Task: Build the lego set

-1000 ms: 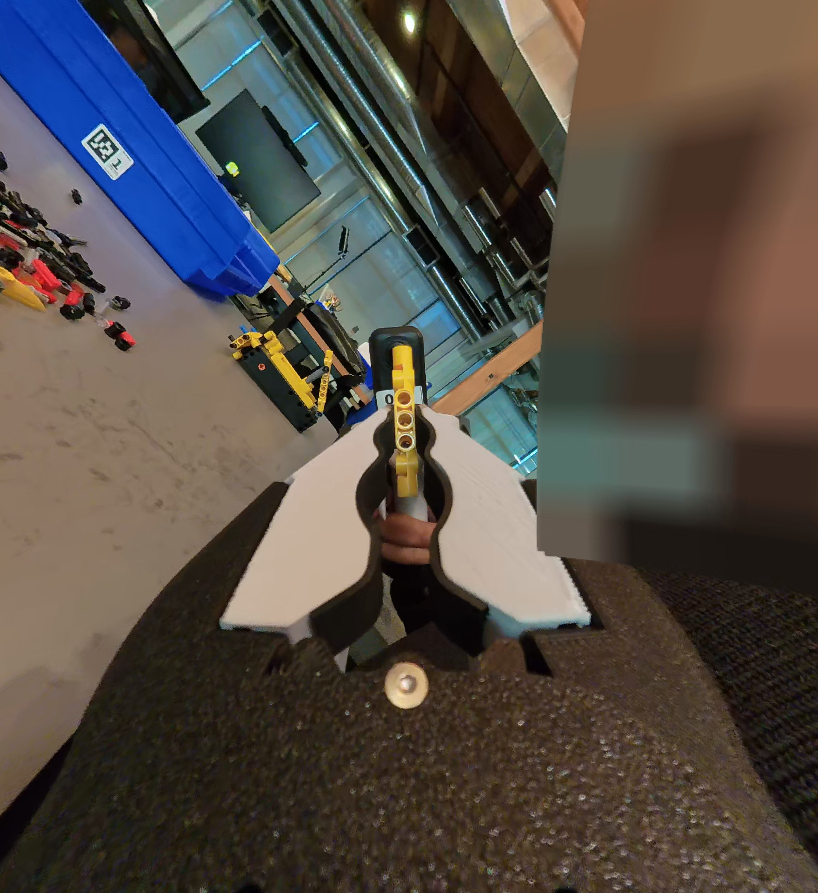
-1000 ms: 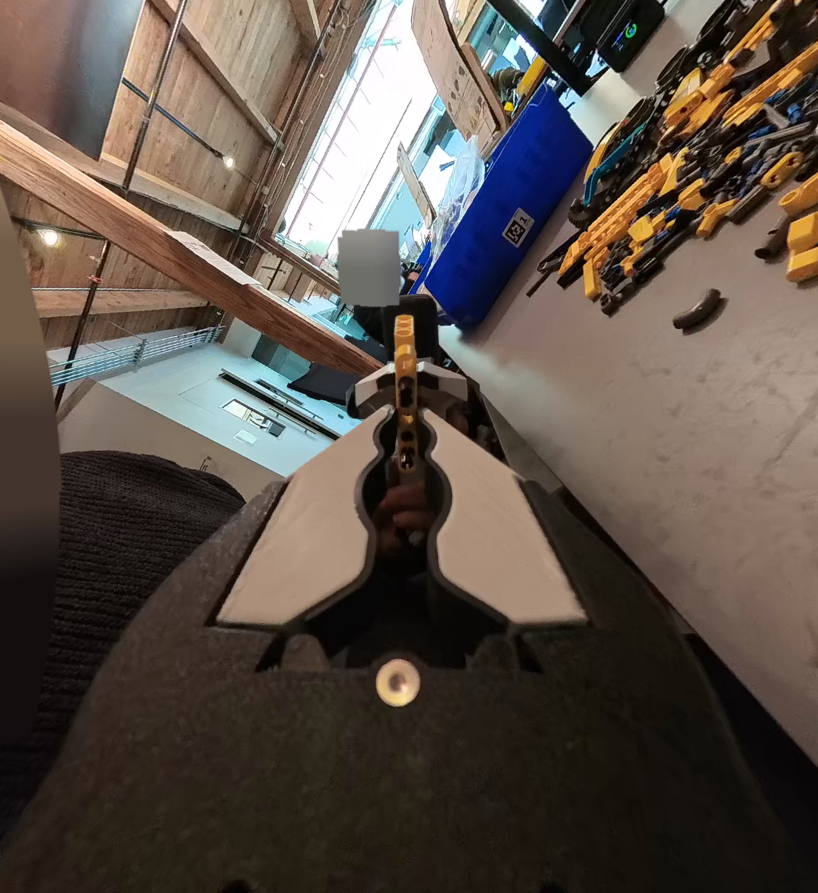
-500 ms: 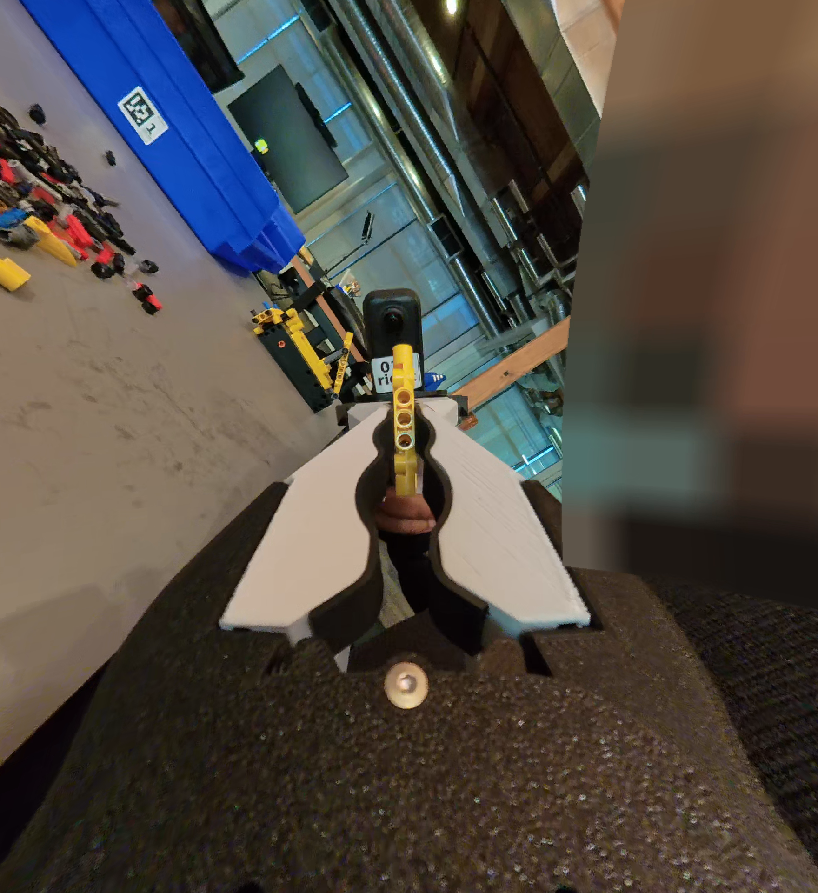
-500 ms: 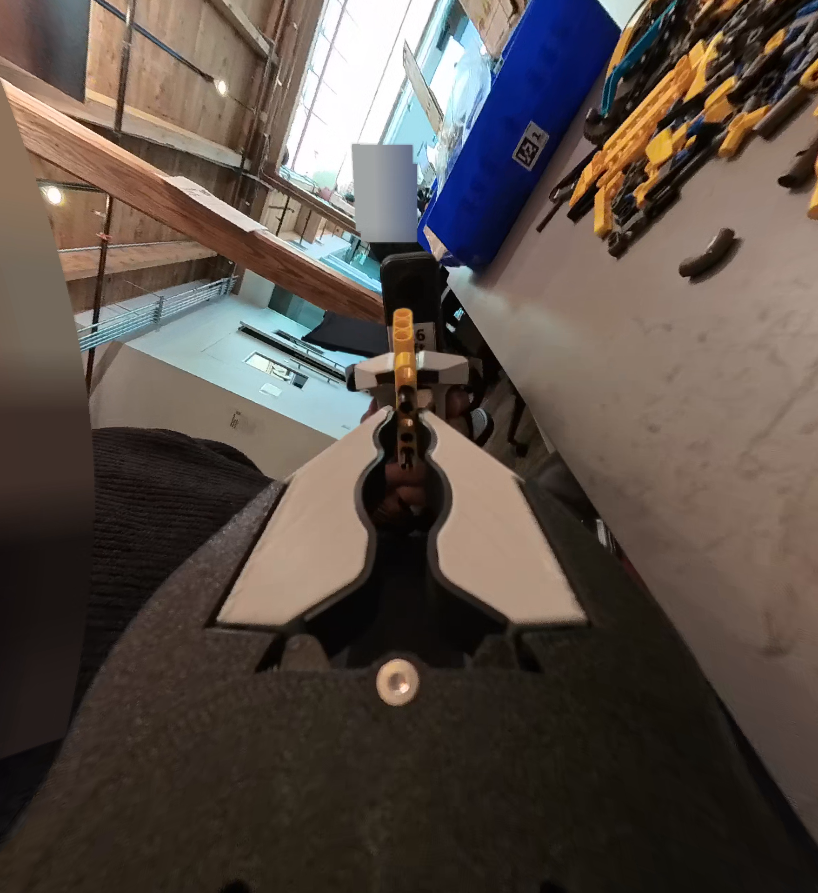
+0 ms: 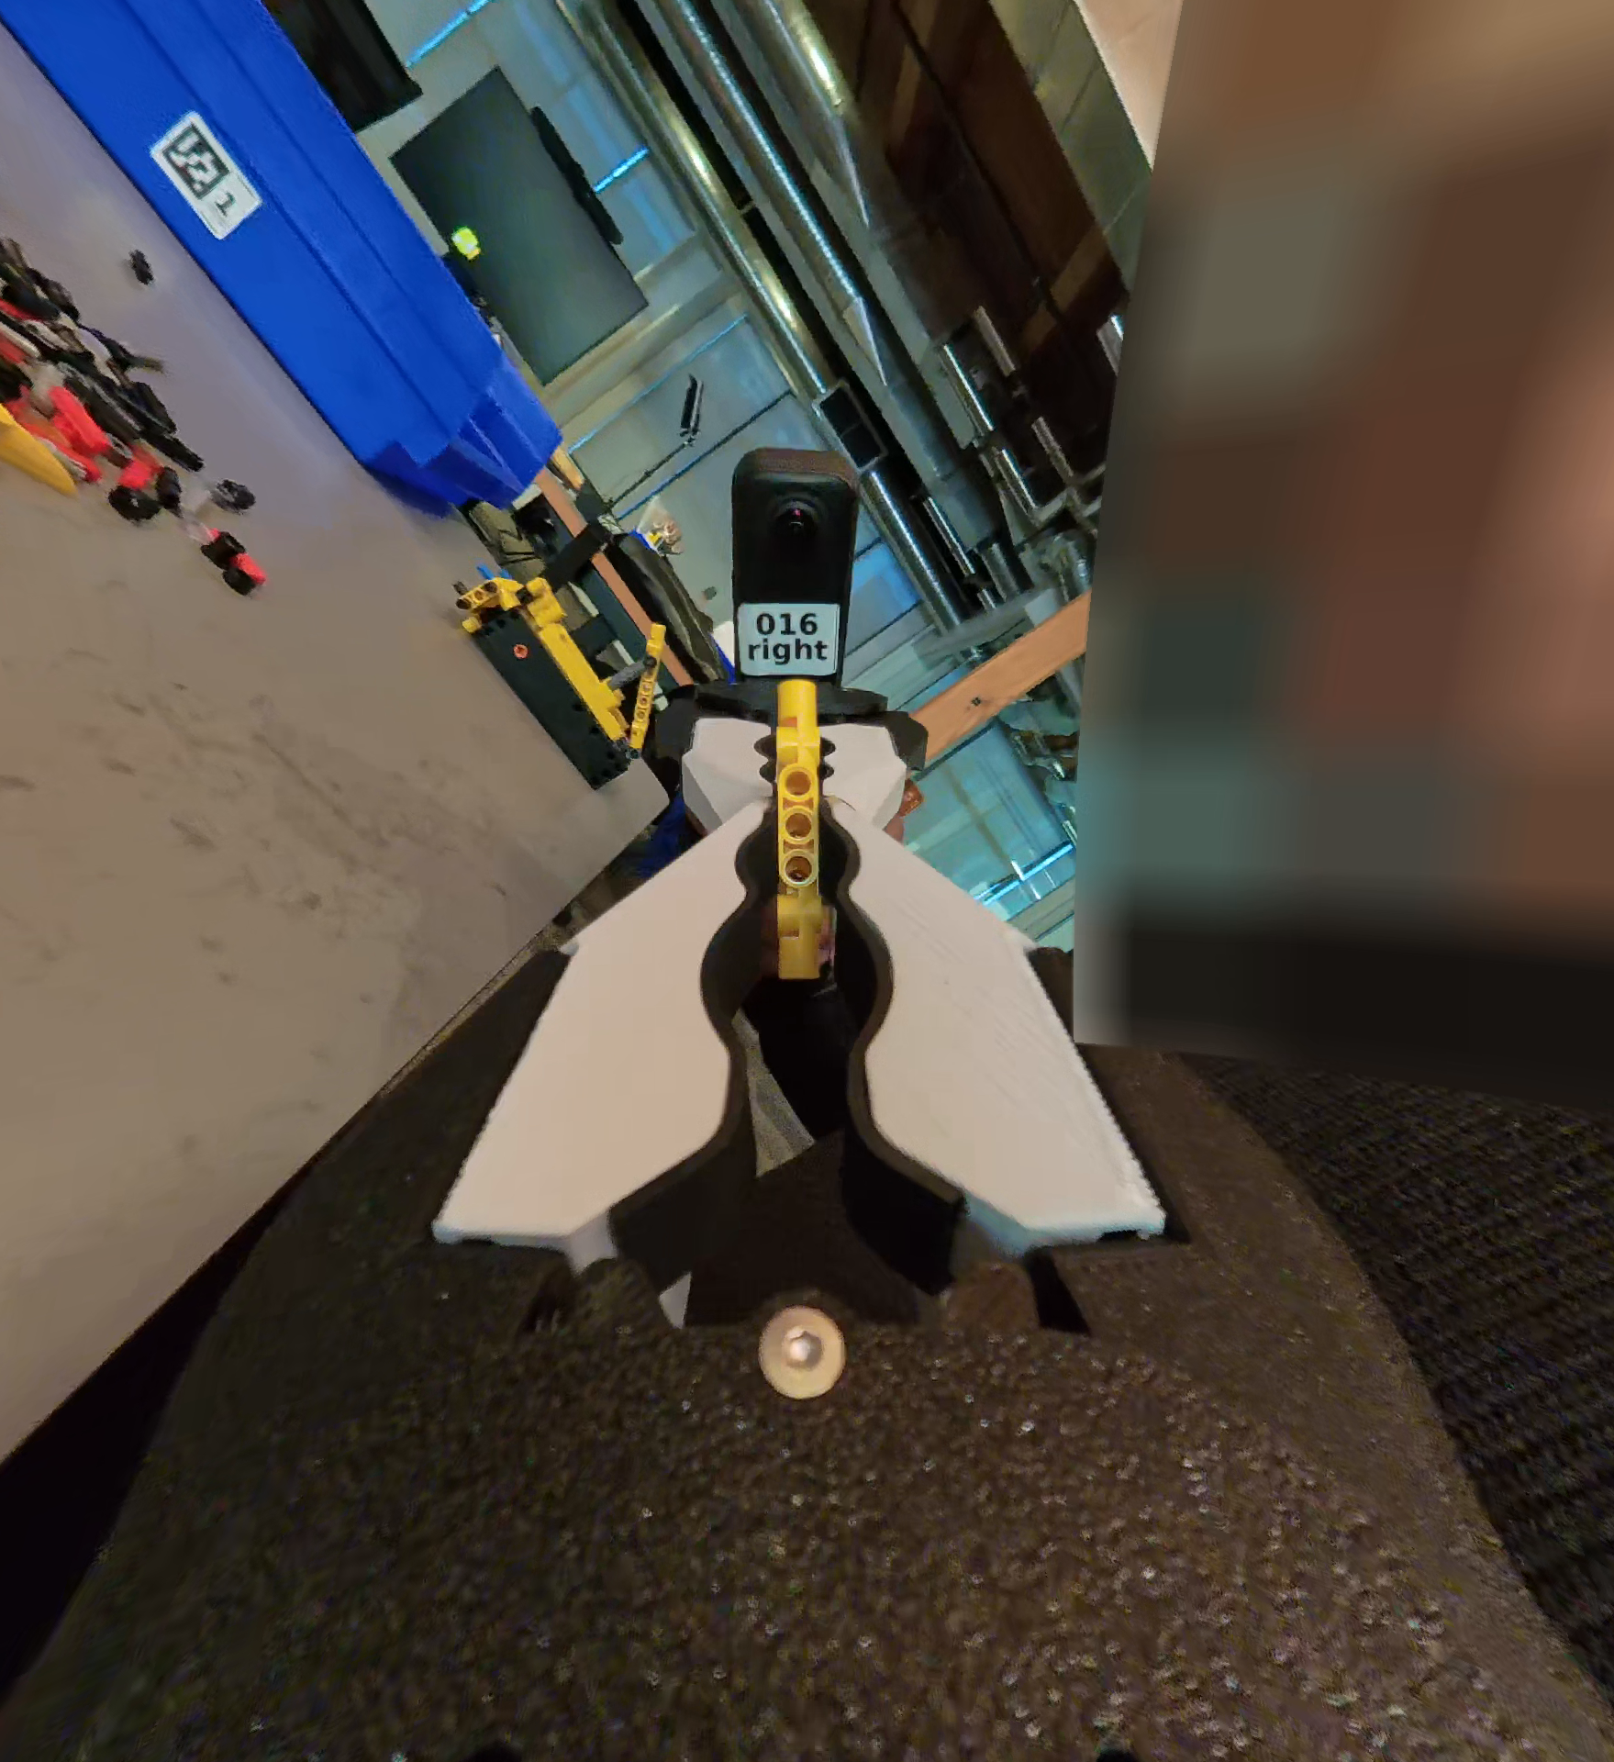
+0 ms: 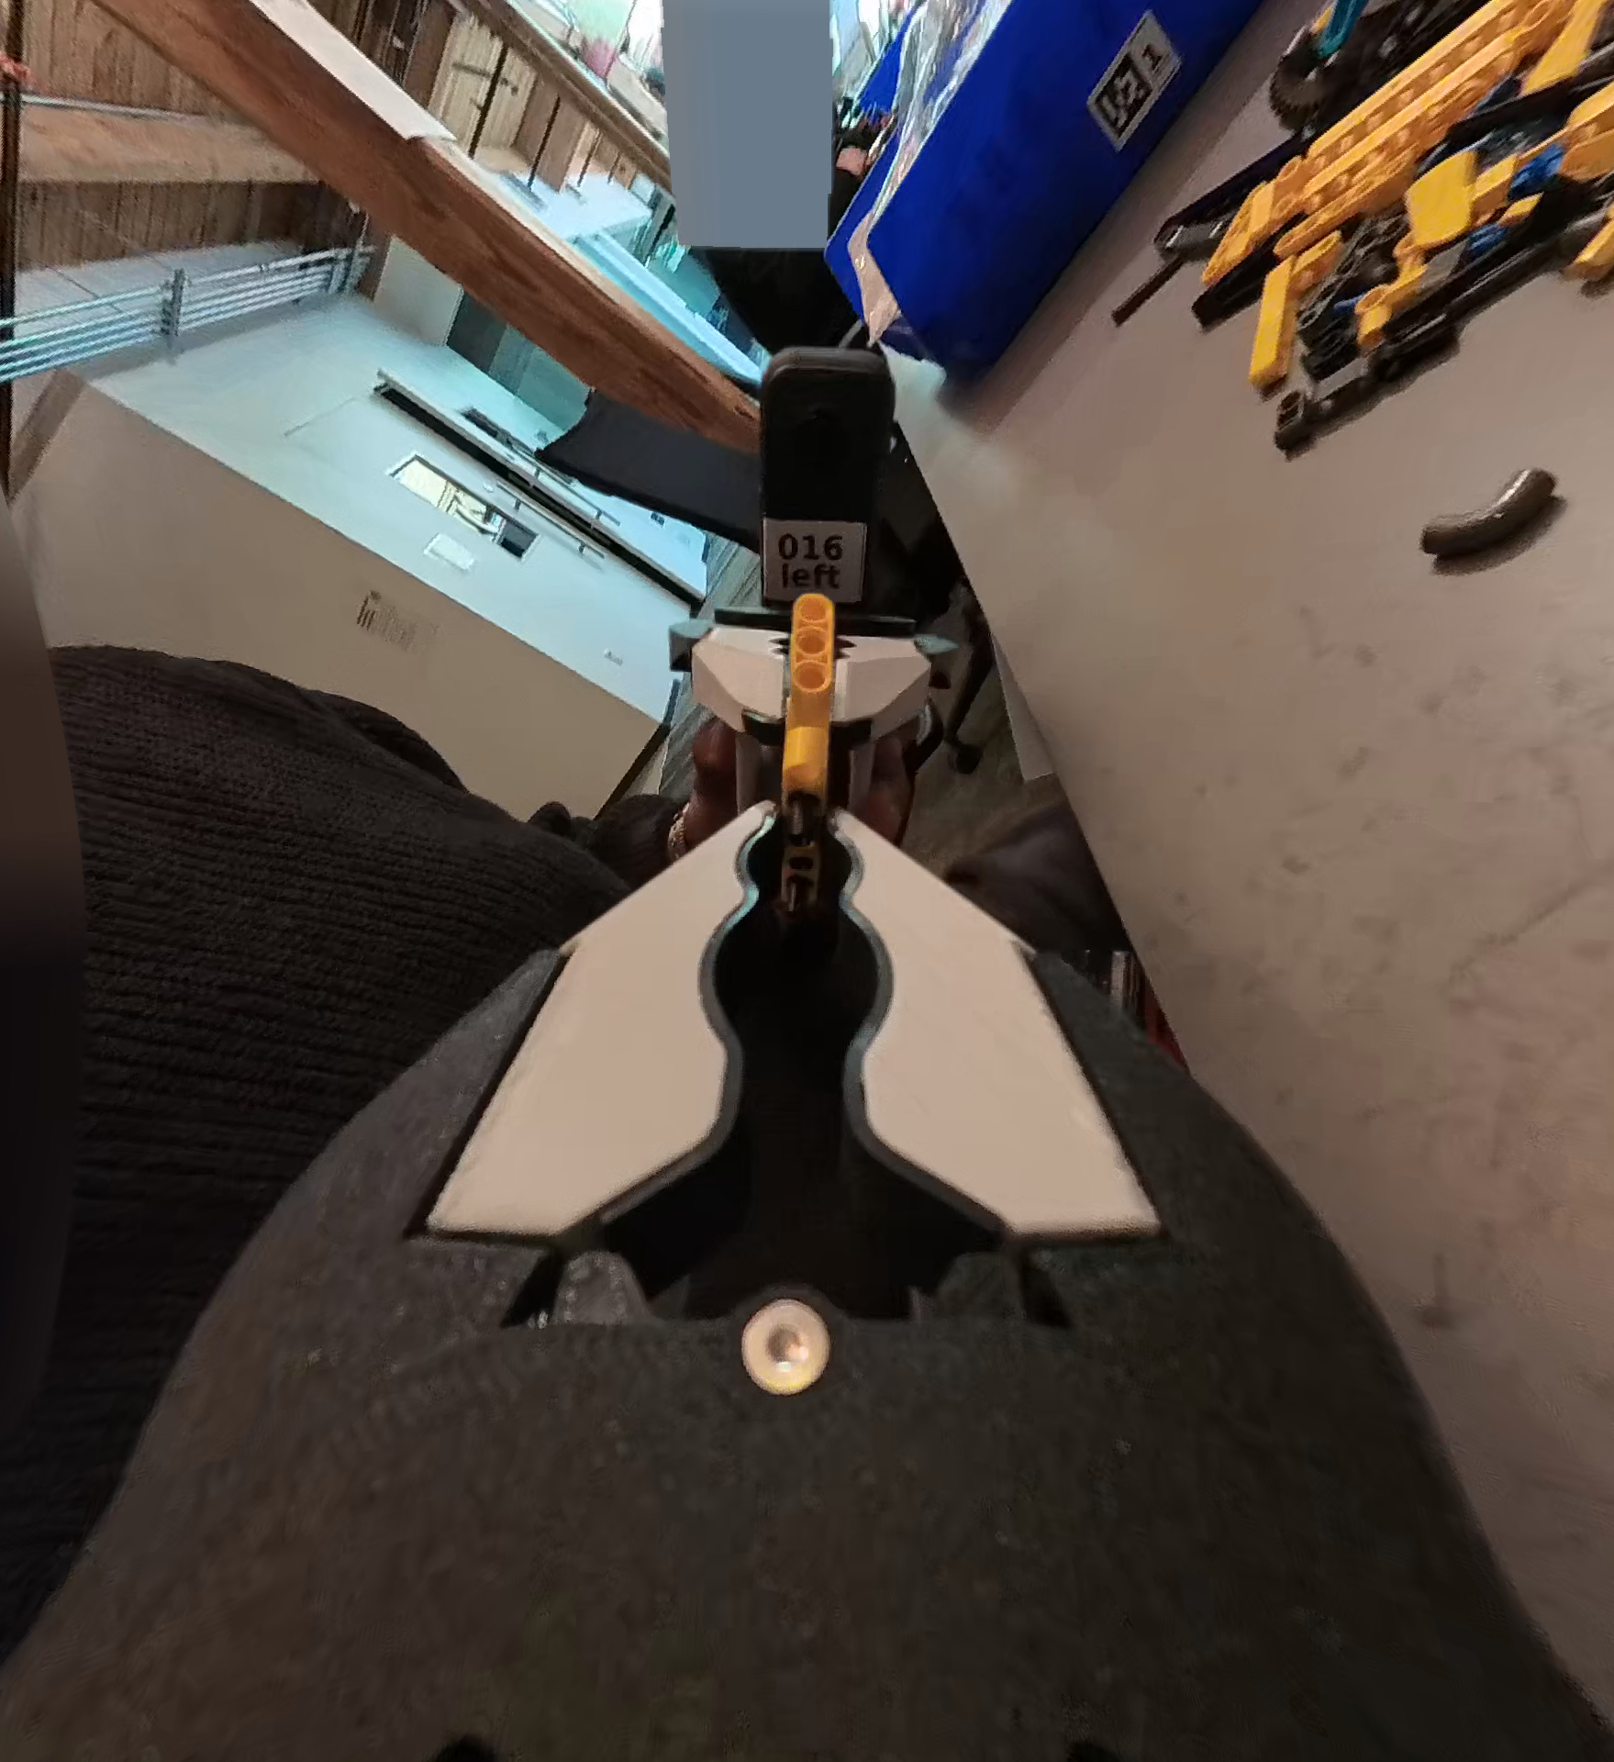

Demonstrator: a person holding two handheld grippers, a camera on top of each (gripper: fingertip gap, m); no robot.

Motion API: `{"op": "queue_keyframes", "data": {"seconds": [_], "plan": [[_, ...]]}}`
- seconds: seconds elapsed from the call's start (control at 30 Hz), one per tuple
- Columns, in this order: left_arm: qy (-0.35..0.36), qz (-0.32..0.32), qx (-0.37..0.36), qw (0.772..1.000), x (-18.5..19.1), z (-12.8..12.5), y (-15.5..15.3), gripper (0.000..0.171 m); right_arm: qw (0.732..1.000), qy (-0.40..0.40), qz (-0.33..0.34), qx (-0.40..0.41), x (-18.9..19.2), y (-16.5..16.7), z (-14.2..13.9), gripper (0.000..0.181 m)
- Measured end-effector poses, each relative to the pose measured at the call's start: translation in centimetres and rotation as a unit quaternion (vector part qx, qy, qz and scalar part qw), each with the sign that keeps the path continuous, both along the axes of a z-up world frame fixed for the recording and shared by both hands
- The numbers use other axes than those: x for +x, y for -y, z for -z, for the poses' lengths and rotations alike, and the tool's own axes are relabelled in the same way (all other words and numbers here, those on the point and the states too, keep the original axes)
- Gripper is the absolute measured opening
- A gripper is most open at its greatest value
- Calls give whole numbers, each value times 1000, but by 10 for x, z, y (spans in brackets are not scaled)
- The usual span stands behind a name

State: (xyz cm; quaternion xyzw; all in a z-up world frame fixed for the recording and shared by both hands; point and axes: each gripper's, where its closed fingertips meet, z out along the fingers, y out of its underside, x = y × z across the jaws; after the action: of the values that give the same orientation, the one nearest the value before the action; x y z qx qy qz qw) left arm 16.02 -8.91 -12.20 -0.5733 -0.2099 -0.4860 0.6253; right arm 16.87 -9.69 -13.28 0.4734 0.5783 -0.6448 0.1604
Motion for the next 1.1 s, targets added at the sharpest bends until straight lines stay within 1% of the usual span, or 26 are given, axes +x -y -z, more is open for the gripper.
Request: {"op": "queue_keyframes", "data": {"seconds": [0.13, 0.23, 0.33, 0.43, 0.5, 0.57, 0.67, 0.8, 0.87, 0.93, 0.97, 1.03, 1.1], "plan": [[0, 21, -5, 1000, 4, 2, 2, 6, 998, 31, -44, -38, 5, 4, 2, 6], [-25, 31, -34, 999, 7, 10, 3, 6, 996, 55, -64, -36, 7, 6, 11, 6], [-25, 52, -47, 997, 12, 15, 5, 6, 994, 63, -84, -24, 12, 10, 15, 6], [-22, 72, -69, 995, 16, 23, 5, 6, 993, 71, -92, 7, 16, 11, 24, 5], [-15, 105, -86, 991, 21, 28, 9, 7, 991, 78, -102, 34, 21, 15, 30, 5], [-13, 125, -105, 987, 24, 33, 12, 7, 990, 83, -104, 41, 23, 19, 34, 5], [-18, 147, -136, 980, 28, 38, 15, 6, 990, 93, -104, 11, 27, 23, 38, 4], [48, 176, -141, 973, 41, 41, 24, 6, 990, 101, -80, -61, 40, 34, 39, 4], [44, 174, -162, 970, 47, 50, 29, 6, 988, 115, -49, -90, 45, 40, 47, 4], [61, 189, -171, 965, 56, 55, 34, 6, 982, 132, -38, -132, 54, 46, 51, 4], [71, 197, -178, 961, 60, 59, 37, 6, 980, 138, -34, -137, 58, 48, 55, 4], [70, 240, -196, 948, 72, 68, 47, 6, 980, 148, -49, -123, 69, 60, 63, 4], [50, 286, -217, 932, 84, 74, 57, 5, 981, 151, -65, -99, 80, 72, 70, 5]]}}
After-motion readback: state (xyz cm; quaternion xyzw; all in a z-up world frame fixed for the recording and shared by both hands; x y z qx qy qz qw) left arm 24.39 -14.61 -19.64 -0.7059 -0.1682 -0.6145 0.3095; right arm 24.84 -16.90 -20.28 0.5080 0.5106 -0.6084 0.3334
